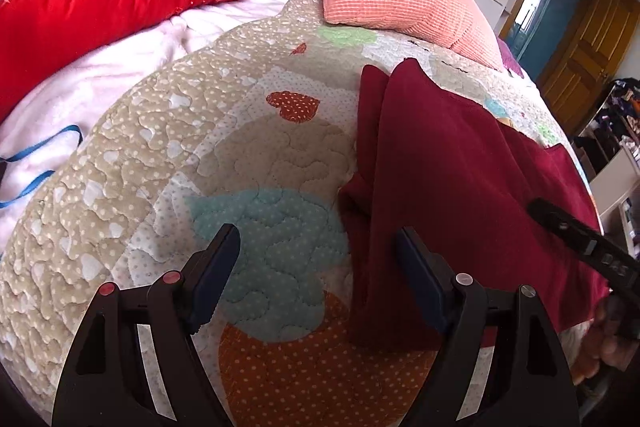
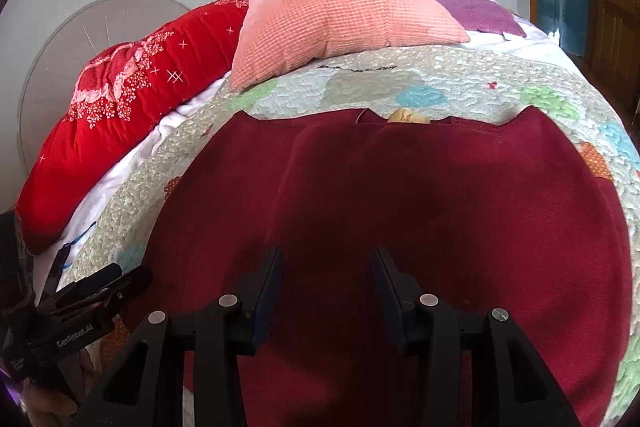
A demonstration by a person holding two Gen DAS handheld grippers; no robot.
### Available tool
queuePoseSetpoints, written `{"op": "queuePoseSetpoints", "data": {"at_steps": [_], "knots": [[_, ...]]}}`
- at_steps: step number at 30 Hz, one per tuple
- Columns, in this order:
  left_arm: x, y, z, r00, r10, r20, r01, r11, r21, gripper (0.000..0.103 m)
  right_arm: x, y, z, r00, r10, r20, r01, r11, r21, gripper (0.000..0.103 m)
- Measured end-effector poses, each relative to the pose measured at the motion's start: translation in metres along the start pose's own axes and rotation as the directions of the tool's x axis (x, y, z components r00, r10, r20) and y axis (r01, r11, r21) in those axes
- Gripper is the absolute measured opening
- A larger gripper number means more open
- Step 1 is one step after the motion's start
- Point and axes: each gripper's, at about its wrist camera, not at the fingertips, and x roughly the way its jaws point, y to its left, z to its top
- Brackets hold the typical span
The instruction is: Fold small clothes
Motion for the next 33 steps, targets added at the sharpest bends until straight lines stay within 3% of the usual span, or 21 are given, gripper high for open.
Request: {"op": "queuePoseSetpoints", "data": {"at_steps": [6, 12, 16, 20, 21, 22, 24, 29, 33], "knots": [[0.010, 0.006, 0.002, 0.999, -0.043, -0.004, 0.042, 0.999, -0.027, 0.082, 0.027, 0.019, 0.022, 0.999, -0.032, -0.021, 0.031, 0.997, -0.074, 0.045], [0.012, 0.006, 0.004, 0.998, -0.058, -0.013, 0.057, 0.998, -0.024, 0.084, 0.030, 0.055, 0.054, 0.996, 0.087, -0.007, -0.088, 0.995, -0.043, 0.046], [0.013, 0.008, 0.005, 0.998, -0.067, -0.015, 0.067, 0.997, -0.027, 0.084, 0.062, 0.083, 0.070, 0.984, 0.156, -0.091, -0.156, 0.988, -0.001, 0.048], [0.013, 0.010, 0.005, 0.997, -0.079, -0.021, 0.078, 0.996, -0.032, 0.084, 0.094, 0.097, 0.077, 0.981, 0.126, -0.146, -0.128, 0.992, -0.005, 0.048], [0.013, 0.010, 0.006, 0.996, -0.083, -0.022, 0.082, 0.996, -0.035, 0.084, 0.097, 0.102, 0.079, 0.986, 0.092, -0.140, -0.099, 0.994, -0.044, 0.040], [0.013, 0.011, 0.006, 0.996, -0.087, -0.024, 0.086, 0.995, -0.039, 0.084, 0.098, 0.108, 0.080, 0.990, 0.048, -0.132, -0.062, 0.993, -0.099, 0.022], [0.013, 0.011, 0.006, 0.996, -0.088, -0.025, 0.087, 0.995, -0.041, 0.084, 0.097, 0.112, 0.082, 0.991, 0.048, -0.122, -0.065, 0.989, -0.134, 0.008], [0.014, 0.010, 0.007, 0.996, -0.085, -0.027, 0.084, 0.996, -0.039, 0.084, 0.093, 0.124, 0.082, 0.993, 0.066, -0.097, -0.082, 0.981, -0.174, 0.004], [0.016, 0.013, 0.008, 0.995, -0.094, -0.029, 0.092, 0.994, -0.057, 0.084, 0.109, 0.126, 0.078, 0.990, 0.061, -0.124, -0.083, 0.980, -0.178, 0.004]]}}
